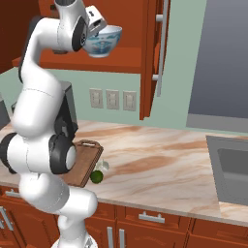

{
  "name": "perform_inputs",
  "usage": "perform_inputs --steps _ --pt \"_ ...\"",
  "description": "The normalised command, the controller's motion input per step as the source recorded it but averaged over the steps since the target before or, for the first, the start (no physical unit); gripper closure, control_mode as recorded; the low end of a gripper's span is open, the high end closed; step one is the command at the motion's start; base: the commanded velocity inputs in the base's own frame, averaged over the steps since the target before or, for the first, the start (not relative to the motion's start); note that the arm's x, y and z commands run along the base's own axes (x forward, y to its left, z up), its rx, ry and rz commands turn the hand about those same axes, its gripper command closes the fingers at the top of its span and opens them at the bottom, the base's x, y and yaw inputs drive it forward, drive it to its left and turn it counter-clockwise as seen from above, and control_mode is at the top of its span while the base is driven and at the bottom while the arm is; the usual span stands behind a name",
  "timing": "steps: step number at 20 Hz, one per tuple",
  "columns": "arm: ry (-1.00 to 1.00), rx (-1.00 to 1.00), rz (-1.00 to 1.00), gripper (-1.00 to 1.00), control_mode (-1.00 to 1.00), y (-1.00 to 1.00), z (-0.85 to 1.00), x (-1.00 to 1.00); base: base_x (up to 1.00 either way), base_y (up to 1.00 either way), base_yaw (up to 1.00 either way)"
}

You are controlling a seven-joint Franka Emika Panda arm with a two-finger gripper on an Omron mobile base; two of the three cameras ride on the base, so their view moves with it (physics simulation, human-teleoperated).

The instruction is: Open the cabinet. Place the bowl and condiment on the counter. Then place the lime and garlic on the cutting board.

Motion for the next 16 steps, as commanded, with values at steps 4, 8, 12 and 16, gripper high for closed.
perform_inputs --steps 4,8,12,16 --pt "0.03 0.0 0.0 -1.0 -1.0 -0.05 0.23 0.11 0.0 0.0 0.0" --pt "0.01 0.0 0.0 -1.0 -1.0 -0.05 0.19 0.04 0.0 0.0 0.0" --pt "0.0 -0.01 0.01 -1.0 -1.0 0.0 0.02 0.18 0.0 0.0 0.0" --pt "0.0 -0.03 0.02 -1.0 -1.0 0.0 -0.12 0.19 0.0 0.0 0.0"
